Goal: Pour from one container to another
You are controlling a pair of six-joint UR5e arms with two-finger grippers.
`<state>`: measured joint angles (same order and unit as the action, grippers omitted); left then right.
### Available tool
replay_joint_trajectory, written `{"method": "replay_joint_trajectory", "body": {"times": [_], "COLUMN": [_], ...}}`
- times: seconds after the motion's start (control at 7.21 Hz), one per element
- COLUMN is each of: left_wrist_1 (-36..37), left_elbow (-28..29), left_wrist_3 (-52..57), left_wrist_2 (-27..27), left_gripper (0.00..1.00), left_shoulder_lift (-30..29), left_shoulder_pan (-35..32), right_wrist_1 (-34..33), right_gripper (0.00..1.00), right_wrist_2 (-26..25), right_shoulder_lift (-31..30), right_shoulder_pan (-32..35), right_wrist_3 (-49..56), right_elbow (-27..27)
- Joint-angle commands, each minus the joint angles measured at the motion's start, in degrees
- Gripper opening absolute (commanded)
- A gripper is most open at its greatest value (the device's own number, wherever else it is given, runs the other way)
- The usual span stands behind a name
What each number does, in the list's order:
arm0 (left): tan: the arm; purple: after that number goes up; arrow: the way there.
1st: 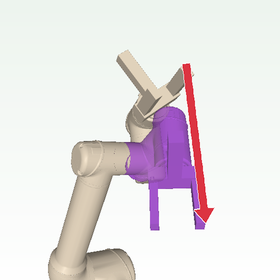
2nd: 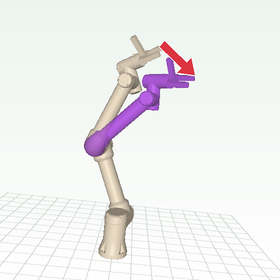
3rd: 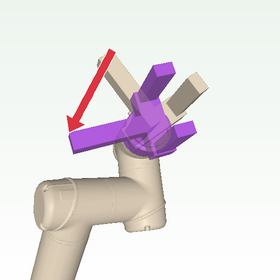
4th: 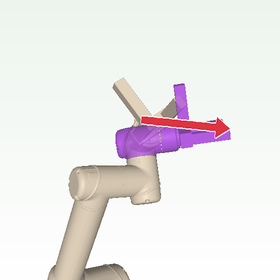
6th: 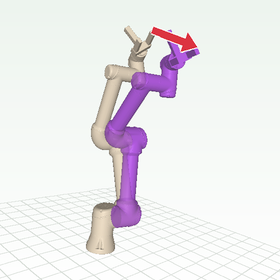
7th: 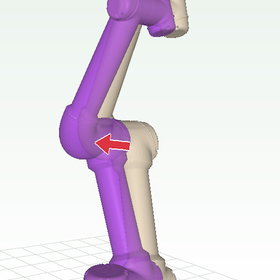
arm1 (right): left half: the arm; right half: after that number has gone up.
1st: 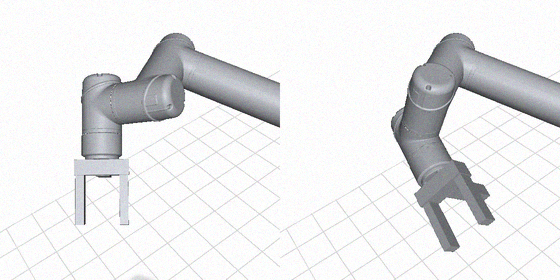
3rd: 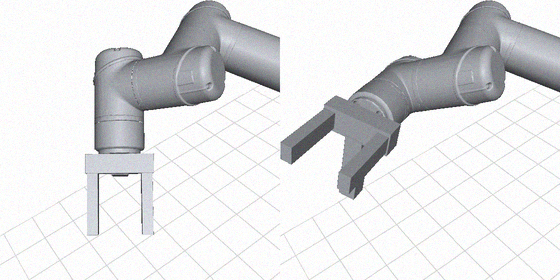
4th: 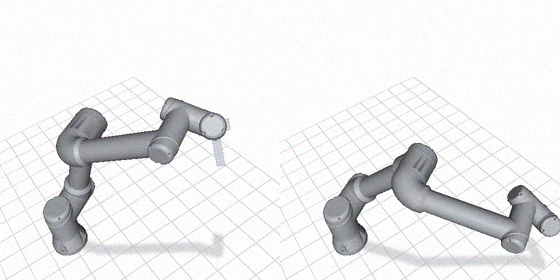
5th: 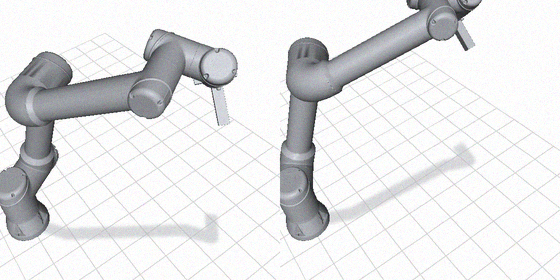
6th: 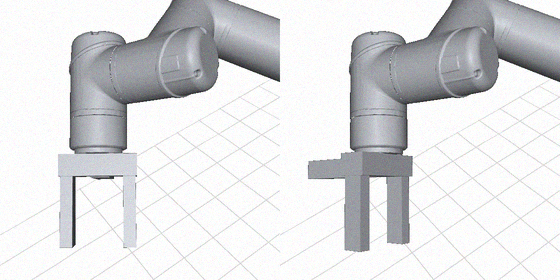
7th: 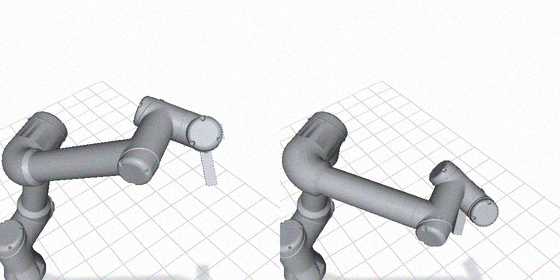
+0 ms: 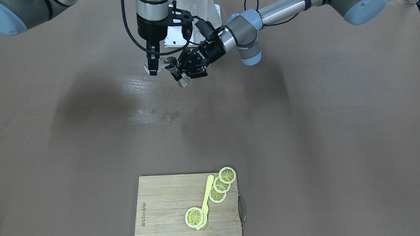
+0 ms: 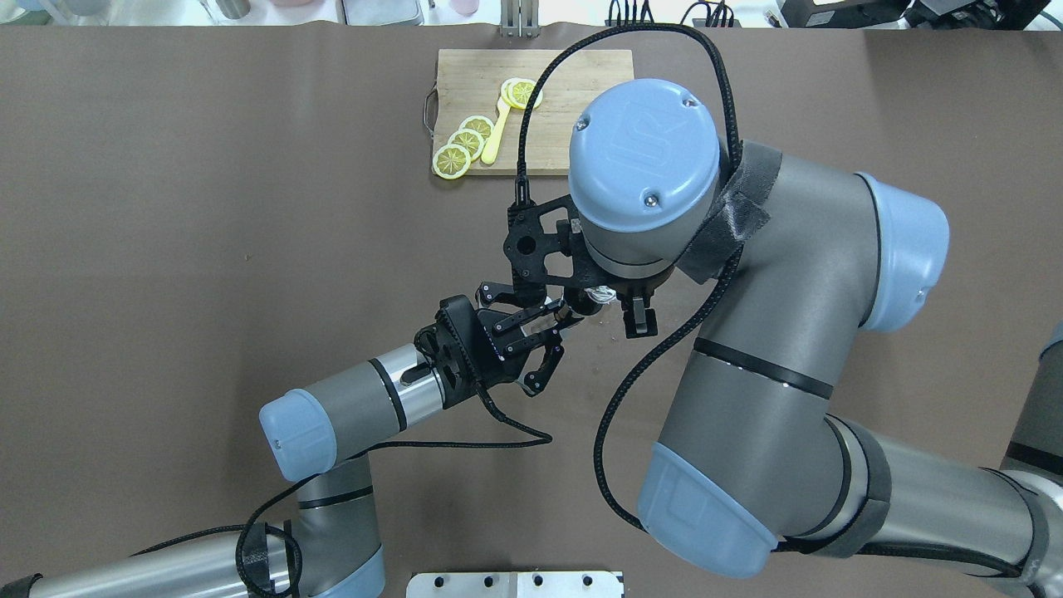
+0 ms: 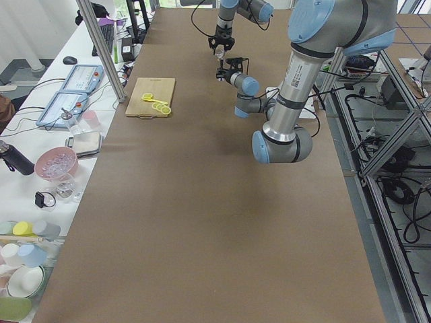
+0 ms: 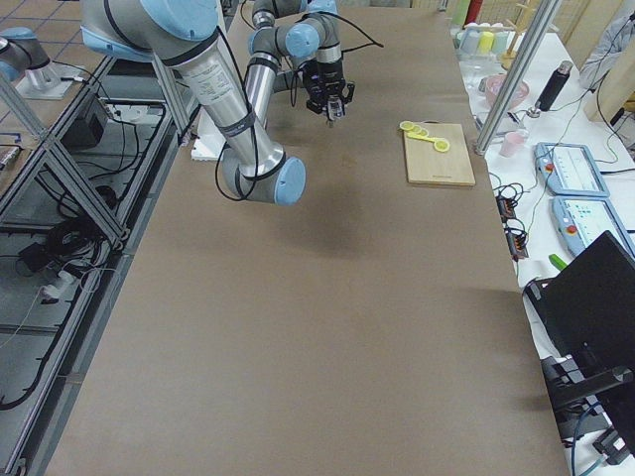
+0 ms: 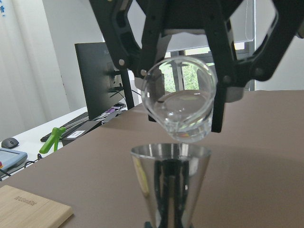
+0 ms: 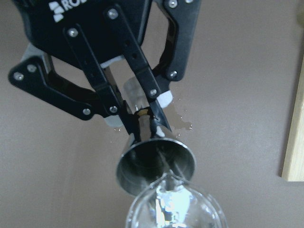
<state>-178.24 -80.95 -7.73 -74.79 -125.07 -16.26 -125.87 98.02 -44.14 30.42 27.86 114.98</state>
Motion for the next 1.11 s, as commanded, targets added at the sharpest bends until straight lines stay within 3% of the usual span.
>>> {"method": "replay_joint_trajectory", "body": {"times": [0.0, 0.97], "left_wrist_1": [0.00, 0.18], "left_elbow": [0.00, 0.00], "left_wrist_3": [0.00, 0.00], "left_wrist_2": [0.00, 0.09], "left_gripper": [0.00, 0.00], "left_shoulder_lift": [0.00, 0.00], "left_shoulder_pan": [0.00, 0.00], "right_wrist_1": [-0.52, -1.13], "right_gripper": [0.00, 0.00], "right_wrist_2": [-0.37, 0.76], "right_shoulder_lift": [0.20, 0.38], "right_shoulder_pan": [-0.10, 0.60], "right_wrist_3": [0.00, 0.35], "right_elbow": [-0.38, 2.25]}}
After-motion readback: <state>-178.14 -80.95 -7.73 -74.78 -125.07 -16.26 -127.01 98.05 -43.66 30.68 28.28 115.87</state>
